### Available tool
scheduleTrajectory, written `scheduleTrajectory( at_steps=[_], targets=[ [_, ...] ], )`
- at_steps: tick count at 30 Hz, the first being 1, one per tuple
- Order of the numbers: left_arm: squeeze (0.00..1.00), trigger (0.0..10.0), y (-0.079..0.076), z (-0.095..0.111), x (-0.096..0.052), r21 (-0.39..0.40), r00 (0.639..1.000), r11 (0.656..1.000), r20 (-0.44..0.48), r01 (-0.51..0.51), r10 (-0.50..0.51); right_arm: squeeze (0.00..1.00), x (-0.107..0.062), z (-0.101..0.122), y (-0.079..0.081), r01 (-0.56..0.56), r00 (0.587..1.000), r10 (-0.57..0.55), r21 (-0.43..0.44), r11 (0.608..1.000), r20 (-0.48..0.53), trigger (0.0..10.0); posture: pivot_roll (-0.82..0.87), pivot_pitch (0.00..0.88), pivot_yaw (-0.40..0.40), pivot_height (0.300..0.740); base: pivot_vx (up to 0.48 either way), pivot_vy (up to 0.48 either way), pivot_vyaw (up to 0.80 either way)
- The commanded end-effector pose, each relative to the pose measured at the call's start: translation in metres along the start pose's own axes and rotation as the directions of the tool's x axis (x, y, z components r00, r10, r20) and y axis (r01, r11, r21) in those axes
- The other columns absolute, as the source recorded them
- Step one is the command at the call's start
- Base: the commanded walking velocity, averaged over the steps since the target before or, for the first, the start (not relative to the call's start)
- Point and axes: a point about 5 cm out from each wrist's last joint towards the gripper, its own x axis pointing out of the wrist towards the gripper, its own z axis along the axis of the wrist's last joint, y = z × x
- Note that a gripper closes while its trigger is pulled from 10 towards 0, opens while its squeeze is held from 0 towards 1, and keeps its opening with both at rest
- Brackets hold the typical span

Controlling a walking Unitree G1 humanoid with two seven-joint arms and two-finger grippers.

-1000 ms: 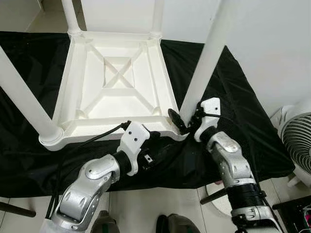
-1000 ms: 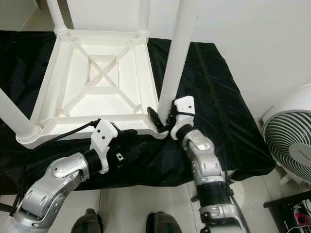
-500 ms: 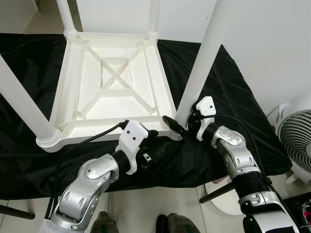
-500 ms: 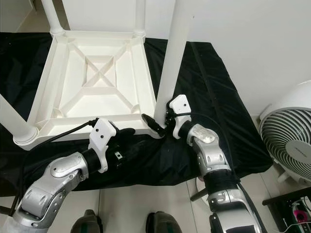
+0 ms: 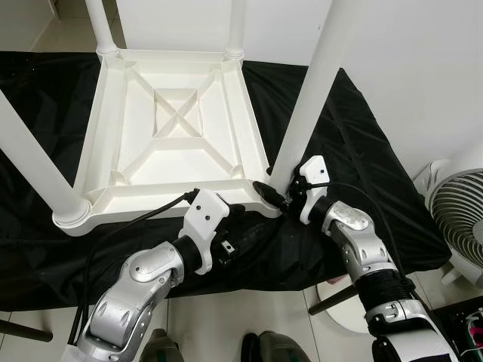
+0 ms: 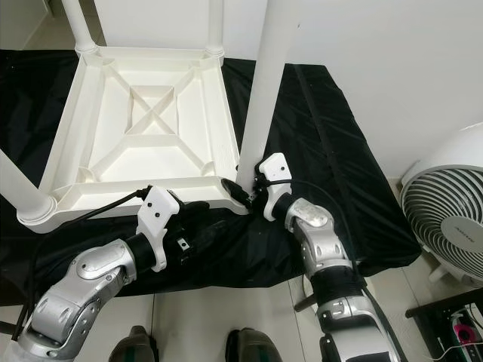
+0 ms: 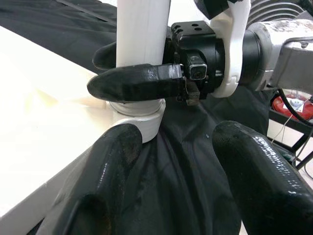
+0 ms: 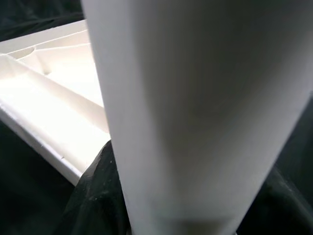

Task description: Building children table

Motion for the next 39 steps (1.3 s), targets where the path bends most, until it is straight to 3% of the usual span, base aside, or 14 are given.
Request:
scheduleTrajectory(
  at_steps=[1, 5, 11, 15, 19, 22, 27, 28, 29, 30, 33, 34, 35, 39],
  targets=[
    [0.0, 10.0, 0.0, 0.001, 0.0, -0.002, 0.999, 0.999, 0.0, -0.033, 0.033, 0.0, 0.0, -0.002, 0.001, 0.023, 1.0, -0.023, 0.002, 1.0, -0.018, 0.0, 0.06, 0.082, -0.075, 0.74, 0.0, 0.0, 0.0],
    [0.0, 10.0, -0.001, 0.002, 0.001, -0.005, 1.0, 1.0, 0.001, -0.029, 0.029, 0.0, 0.001, 0.0, 0.011, 0.108, 0.994, -0.109, 0.041, 0.993, 0.025, 0.0, 0.05, 0.088, -0.069, 0.74, 0.0, 0.0, 0.0],
    [0.0, 10.0, -0.002, 0.002, 0.001, -0.009, 1.0, 1.0, -0.001, -0.02, 0.02, 0.0, 0.002, -0.001, 0.011, 0.256, 0.966, -0.258, 0.072, 0.964, 0.014, 0.0, 0.05, 0.093, -0.069, 0.74, 0.0, 0.0, 0.0],
    [0.0, 10.0, -0.003, 0.002, 0.001, -0.013, 1.0, 1.0, -0.003, -0.02, 0.02, 0.0, 0.004, -0.001, 0.01, 0.416, 0.909, -0.416, 0.073, 0.907, -0.009, 0.0, 0.05, 0.099, -0.073, 0.74, 0.0, 0.0, 0.0],
    [0.0, 10.0, -0.004, 0.002, 0.001, -0.014, 1.0, 1.0, -0.003, -0.02, 0.02, 0.0, 0.005, 0.0, 0.011, 0.446, 0.895, -0.447, 0.073, 0.892, -0.009, 0.0, 0.05, 0.099, -0.073, 0.74, 0.0, 0.0, 0.0],
    [0.0, 10.0, -0.005, 0.001, 0.0, -0.017, 1.0, 1.0, -0.004, -0.021, 0.021, 0.0, 0.008, 0.003, 0.021, 0.514, 0.856, -0.516, 0.102, 0.852, -0.006, 0.0, 0.05, 0.1, -0.075, 0.74, 0.0, 0.0, 0.0],
    [0.0, 10.0, -0.006, 0.001, 0.0, -0.019, 1.0, 1.0, -0.004, -0.021, 0.021, 0.0, 0.012, 0.007, 0.029, 0.491, 0.869, -0.494, 0.102, 0.865, 0.005, 0.0, 0.05, 0.1, -0.076, 0.74, 0.0, 0.0, 0.0],
    [0.0, 10.0, -0.005, 0.001, 0.0, -0.018, 1.0, 1.0, -0.004, -0.022, 0.022, 0.0, 0.012, 0.007, 0.027, 0.495, 0.868, -0.497, 0.088, 0.864, -0.003, 1.6, 0.05, 0.1, -0.078, 0.74, 0.0, 0.0, 0.0],
    [0.0, 10.0, -0.005, 0.001, 0.0, -0.018, 1.0, 1.0, -0.004, -0.022, 0.022, 0.0, 0.012, 0.007, 0.027, 0.495, 0.868, -0.497, 0.088, 0.864, -0.003, 1.6, 0.05, 0.1, -0.078, 0.74, 0.0, 0.0, 0.0],
    [0.0, 10.0, -0.005, 0.001, -0.001, -0.018, 1.0, 1.0, -0.006, -0.024, 0.024, 0.0, 0.011, 0.007, 0.025, 0.502, 0.864, -0.503, 0.083, 0.861, -0.012, 8.9, 0.05, 0.1, -0.078, 0.74, 0.0, 0.0, 0.0],
    [0.0, 10.0, -0.004, 0.001, -0.001, -0.018, 1.0, 1.0, -0.006, -0.026, 0.025, 0.0, 0.011, 0.007, 0.023, 0.503, 0.864, -0.503, 0.074, 0.861, -0.017, 8.9, 0.05, 0.1, -0.078, 0.74, 0.0, 0.0, 0.0],
    [0.0, 10.0, -0.004, 0.001, 0.0, -0.019, 1.0, 0.999, -0.005, -0.027, 0.026, 0.11, 0.01, 0.008, 0.019, 0.483, 0.875, -0.484, 0.06, 0.873, -0.009, 10.0, 0.05, 0.094, -0.083, 0.74, 0.0, 0.0, 0.0],
    [0.0, 10.0, -0.004, 0.001, 0.0, -0.019, 1.0, 0.999, -0.005, -0.027, 0.027, 1.0, 0.009, 0.009, 0.018, 0.463, 0.886, -0.464, 0.062, 0.884, 0.0, 10.0, 0.05, 0.094, -0.083, 0.74, 0.0, 0.0, 0.0],
    [0.0, 10.0, -0.004, 0.001, 0.001, -0.019, 1.0, 0.999, -0.004, -0.028, 0.028, 1.0, 0.007, 0.01, 0.016, 0.44, 0.897, -0.442, 0.06, 0.896, 0.011, 10.0, 0.05, 0.092, -0.084, 0.74, 0.0, 0.0, 0.0]
  ],
)
